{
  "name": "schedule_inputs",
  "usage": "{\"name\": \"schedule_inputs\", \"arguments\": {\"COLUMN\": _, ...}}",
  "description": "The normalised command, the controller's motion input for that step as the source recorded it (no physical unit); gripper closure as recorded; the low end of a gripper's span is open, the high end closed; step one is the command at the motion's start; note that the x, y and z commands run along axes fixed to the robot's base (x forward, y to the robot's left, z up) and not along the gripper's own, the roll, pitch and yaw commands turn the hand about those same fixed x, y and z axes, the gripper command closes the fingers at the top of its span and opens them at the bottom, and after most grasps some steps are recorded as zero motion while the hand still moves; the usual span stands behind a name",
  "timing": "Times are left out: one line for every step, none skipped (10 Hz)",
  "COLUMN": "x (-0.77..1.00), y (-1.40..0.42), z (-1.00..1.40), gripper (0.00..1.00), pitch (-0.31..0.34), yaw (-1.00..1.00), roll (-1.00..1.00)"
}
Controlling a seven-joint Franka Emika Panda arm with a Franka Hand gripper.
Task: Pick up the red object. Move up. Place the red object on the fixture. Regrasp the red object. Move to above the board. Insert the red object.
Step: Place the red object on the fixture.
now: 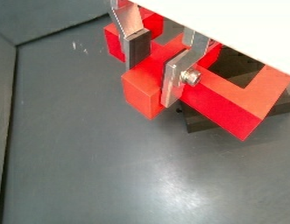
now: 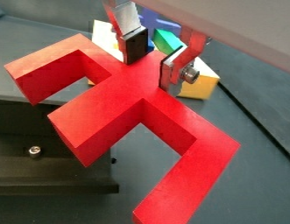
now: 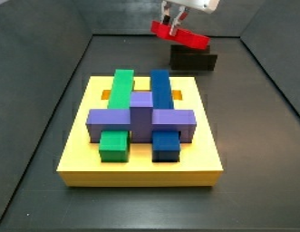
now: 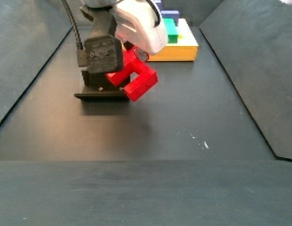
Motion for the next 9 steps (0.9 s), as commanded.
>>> {"name": "schedule_inputs", "arguments": {"x": 0.41, "y": 0.0, "z": 0.09, "gripper": 1.0, "pitch": 0.349, "yaw": 0.45, "roll": -0.27}}
{"name": "schedule_inputs", "arguments": {"x": 0.37, "y": 0.0, "z": 0.13, "gripper": 1.0, "pitch": 0.329, "yaw": 0.47, "roll": -0.27}}
{"name": "schedule_inputs", "arguments": {"x": 0.39, "y": 0.0, "z": 0.1, "gripper": 1.0, "pitch": 0.326, "yaw": 0.48, "roll": -0.28}}
{"name": "schedule_inputs", "arguments": {"x": 0.38, "y": -0.01, "z": 0.06, "gripper": 1.0, "pitch": 0.289, "yaw": 0.49, "roll": -0.29}}
{"name": "schedule_inputs", "arguments": {"x": 0.29, "y": 0.0, "z": 0.07, "gripper": 1.0, "pitch": 0.217, "yaw": 0.53, "roll": -0.3}}
{"name": "schedule_inputs", "arguments": {"x": 0.29, "y": 0.0, "z": 0.06, "gripper": 1.0, "pitch": 0.183, "yaw": 0.57, "roll": -0.27}}
{"name": "schedule_inputs", "arguments": {"x": 0.32, "y": -0.02, "z": 0.07, "gripper": 1.0, "pitch": 0.174, "yaw": 0.59, "roll": -0.22}}
{"name": "schedule_inputs", "arguments": {"x": 0.31, "y": -0.02, "z": 0.07, "gripper": 1.0, "pitch": 0.151, "yaw": 0.61, "roll": -0.18}}
{"name": "schedule_inputs", "arguments": {"x": 0.3, "y": -0.01, "z": 0.03, "gripper": 1.0, "pitch": 0.143, "yaw": 0.61, "roll": -0.18}}
